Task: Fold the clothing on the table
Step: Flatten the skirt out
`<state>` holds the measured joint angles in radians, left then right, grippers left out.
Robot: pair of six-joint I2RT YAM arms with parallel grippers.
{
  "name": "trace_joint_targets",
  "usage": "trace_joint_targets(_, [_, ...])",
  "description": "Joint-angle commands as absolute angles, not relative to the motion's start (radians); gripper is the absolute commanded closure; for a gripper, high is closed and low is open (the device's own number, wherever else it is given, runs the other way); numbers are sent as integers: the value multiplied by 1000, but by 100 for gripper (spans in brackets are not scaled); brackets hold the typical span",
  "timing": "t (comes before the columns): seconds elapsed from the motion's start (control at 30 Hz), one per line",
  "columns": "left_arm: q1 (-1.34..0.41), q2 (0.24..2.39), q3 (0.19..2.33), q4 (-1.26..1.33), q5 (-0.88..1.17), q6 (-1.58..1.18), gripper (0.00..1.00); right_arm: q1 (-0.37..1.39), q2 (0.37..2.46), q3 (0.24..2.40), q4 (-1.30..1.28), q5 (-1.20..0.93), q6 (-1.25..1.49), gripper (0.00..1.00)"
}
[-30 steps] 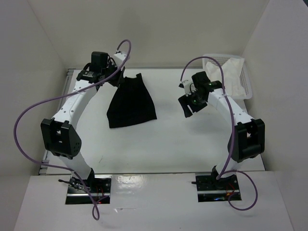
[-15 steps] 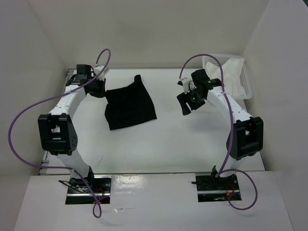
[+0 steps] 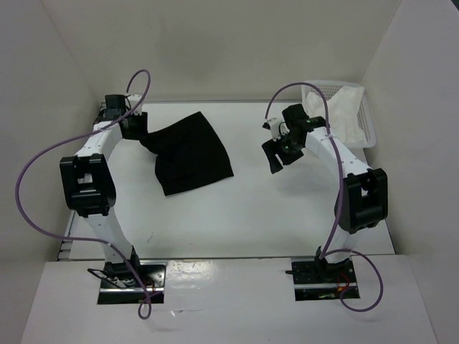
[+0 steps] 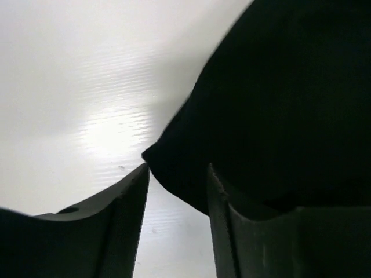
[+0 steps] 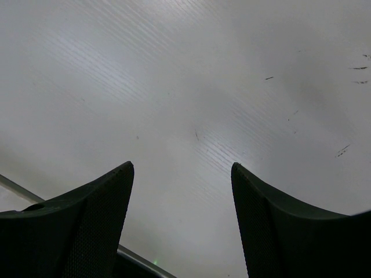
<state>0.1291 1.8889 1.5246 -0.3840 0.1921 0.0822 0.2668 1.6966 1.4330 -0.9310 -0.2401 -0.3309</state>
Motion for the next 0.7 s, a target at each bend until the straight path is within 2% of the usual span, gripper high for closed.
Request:
trace_joint_targets(0.0, [147, 1946, 1607, -333, 94, 0, 40, 285, 1707, 1488, -934, -223, -337, 28])
trace_joint_targets(0.07, [198, 1957, 1649, -356, 103, -46, 24, 295, 1707, 1500, -934, -210, -327, 28])
trace_joint_targets(0.1, [213, 1957, 1675, -374, 115, -55, 21, 322, 1718, 1500, -934, -190, -327, 28])
trace_joint_targets(0.13, [241, 1927, 1675, -396, 155, -55, 12, 354, 1730, 1528, -934, -166, -316, 28])
trace_joint_targets(0.23, [274, 1826, 1661, -437, 218, -35, 0, 451, 1761, 1574, -934, -112, -316, 28])
trace_joint_targets(0.43, [308, 1548, 1497, -567, 344, 40, 0, 647, 1899, 1707, -852, -64, -298, 26])
trace_joint_targets(0.67, [365, 1324, 1332, -656, 333, 51, 0, 676, 2118, 1929, -744, -112, -264, 19])
